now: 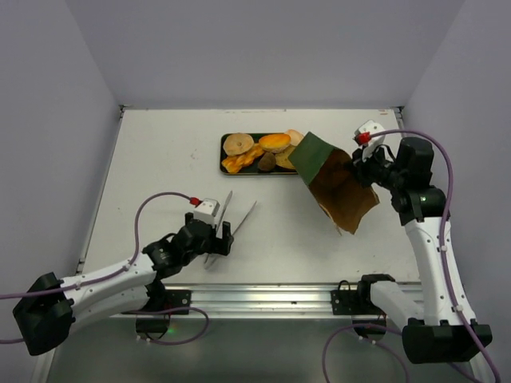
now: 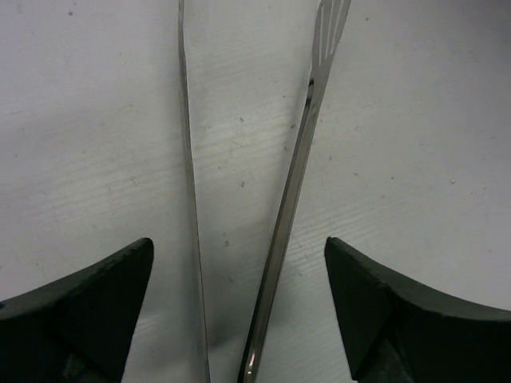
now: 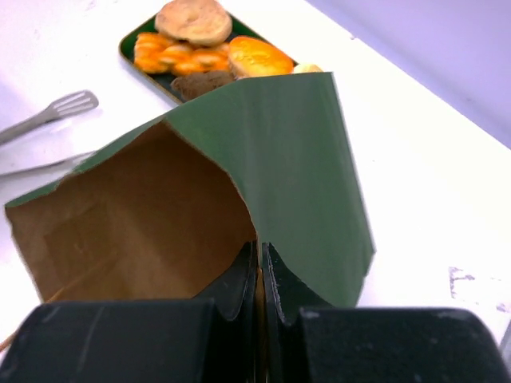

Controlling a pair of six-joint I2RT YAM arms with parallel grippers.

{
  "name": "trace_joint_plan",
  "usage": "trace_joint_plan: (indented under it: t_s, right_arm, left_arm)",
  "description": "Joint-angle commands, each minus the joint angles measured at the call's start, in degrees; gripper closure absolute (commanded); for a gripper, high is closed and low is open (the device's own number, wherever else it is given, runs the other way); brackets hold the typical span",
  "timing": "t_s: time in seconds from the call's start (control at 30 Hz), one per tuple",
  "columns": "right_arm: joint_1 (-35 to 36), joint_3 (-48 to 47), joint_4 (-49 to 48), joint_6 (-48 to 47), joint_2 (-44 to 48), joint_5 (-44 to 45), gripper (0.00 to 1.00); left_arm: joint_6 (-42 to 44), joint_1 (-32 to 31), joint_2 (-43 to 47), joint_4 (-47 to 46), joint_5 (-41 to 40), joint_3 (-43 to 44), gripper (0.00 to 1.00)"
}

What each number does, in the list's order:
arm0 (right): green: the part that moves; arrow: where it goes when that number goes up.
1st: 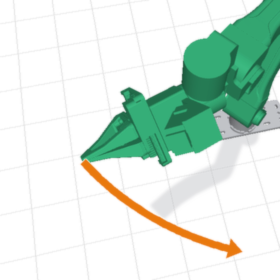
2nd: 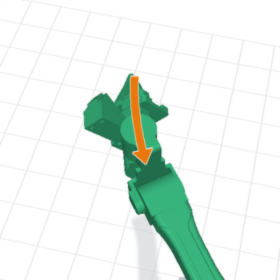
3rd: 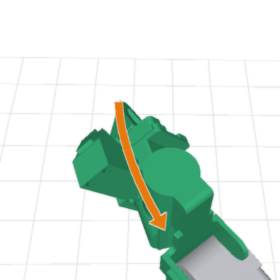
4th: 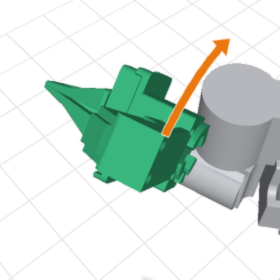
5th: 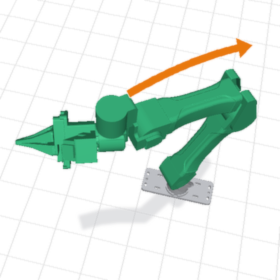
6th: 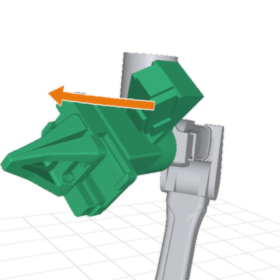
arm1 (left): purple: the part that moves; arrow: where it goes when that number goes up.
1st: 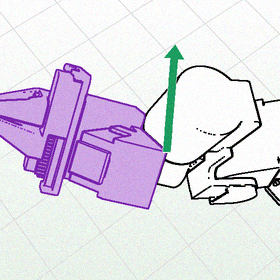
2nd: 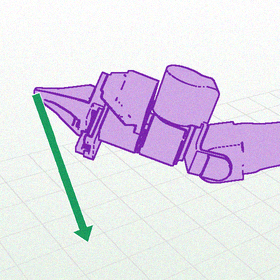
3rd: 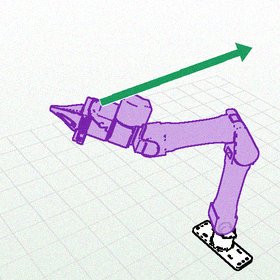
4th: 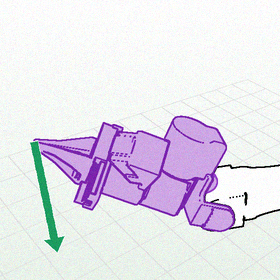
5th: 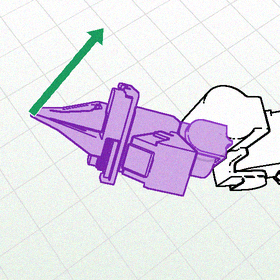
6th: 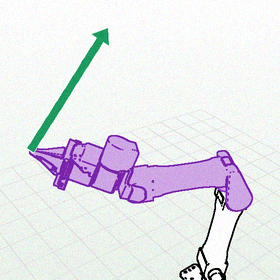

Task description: Take the fake bread out of the paper bag

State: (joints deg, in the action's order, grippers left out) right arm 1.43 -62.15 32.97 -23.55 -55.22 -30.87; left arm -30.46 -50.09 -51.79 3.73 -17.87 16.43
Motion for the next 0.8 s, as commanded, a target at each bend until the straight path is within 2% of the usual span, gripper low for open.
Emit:
trace_joint_plan:
  t_s: [0.0, 0.07, 0.33, 0.43, 0.6, 0.7, 0.77]
  right_arm:
    - [-0.4, -5.4, 3.6, 5.6, 0.0, 7.3, 1.00]
    - [-0.4, -8.1, 3.9, 9.0, 0.2, 13.3, 1.00]
    - [-0.4, -17.0, 11.5, 27.9, -2.9, 25.2, 1.00]
    - [-0.5, -17.6, 14.1, 33.4, -4.9, 26.0, 1.00]
    - [-0.9, -17.7, 15.1, 39.9, -7.3, 22.3, 1.00]
    - [-1.2, -18.4, 15.0, 41.7, -8.1, 22.2, 1.00]
    - [-4.1, -18.4, 14.8, 41.8, -8.8, 21.7, 1.00]
  left_arm:
    - [-1.3, -0.5, 4.8, -0.6, -2.3, 0.0, 0.03]
    - [-1.7, -0.5, 8.8, 1.1, -2.0, 0.8, 0.00]
    - [-2.8, -0.4, 18.6, 9.4, -3.3, 5.5, 0.01]
    - [-3.7, -0.4, 20.5, 12.0, -6.4, 7.6, 0.00]
    - [-5.0, -0.4, 22.2, 17.8, -10.9, 10.9, 0.00]
    - [-5.1, -0.4, 23.1, 19.6, -11.6, 12.6, 0.00]
    - [-5.2, -0.4, 23.5, 20.7, -11.8, 13.2, 0.00]
